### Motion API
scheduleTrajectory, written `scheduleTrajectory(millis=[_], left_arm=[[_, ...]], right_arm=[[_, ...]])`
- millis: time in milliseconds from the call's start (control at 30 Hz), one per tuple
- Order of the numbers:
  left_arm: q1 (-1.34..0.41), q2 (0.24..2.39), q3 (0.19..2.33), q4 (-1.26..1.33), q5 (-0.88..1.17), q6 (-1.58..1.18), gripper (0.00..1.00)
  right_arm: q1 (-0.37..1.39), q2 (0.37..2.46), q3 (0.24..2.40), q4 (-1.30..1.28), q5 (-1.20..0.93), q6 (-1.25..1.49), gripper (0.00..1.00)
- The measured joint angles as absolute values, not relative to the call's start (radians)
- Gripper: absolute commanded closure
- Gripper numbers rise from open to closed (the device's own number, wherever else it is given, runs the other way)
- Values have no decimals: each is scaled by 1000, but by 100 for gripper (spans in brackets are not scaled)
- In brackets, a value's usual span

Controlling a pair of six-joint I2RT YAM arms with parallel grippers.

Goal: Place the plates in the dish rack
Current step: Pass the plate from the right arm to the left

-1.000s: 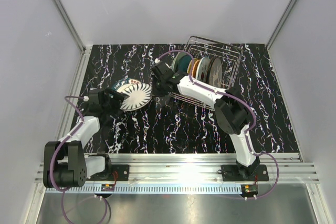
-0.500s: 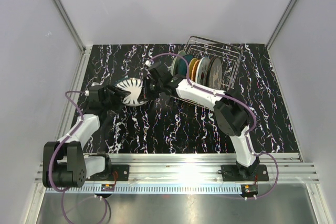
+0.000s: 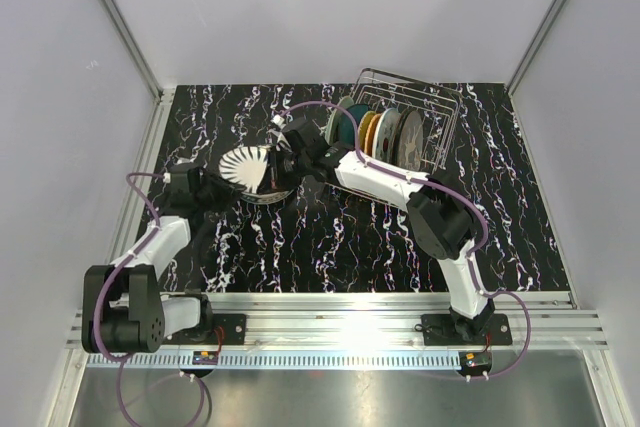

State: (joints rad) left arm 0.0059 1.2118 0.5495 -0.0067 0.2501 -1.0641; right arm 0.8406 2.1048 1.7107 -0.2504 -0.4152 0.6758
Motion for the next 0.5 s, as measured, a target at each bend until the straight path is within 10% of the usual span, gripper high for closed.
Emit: scheduleTrajectory(millis=[133,500], left_arm=[[7,1232,550,-12,244,-1056,100],[7,1239,573,-79,223,-1026,100]], right_arm=[[841,2105,1711,-251,-424,675,100],[841,2089,1711,-299,-408,616,100]])
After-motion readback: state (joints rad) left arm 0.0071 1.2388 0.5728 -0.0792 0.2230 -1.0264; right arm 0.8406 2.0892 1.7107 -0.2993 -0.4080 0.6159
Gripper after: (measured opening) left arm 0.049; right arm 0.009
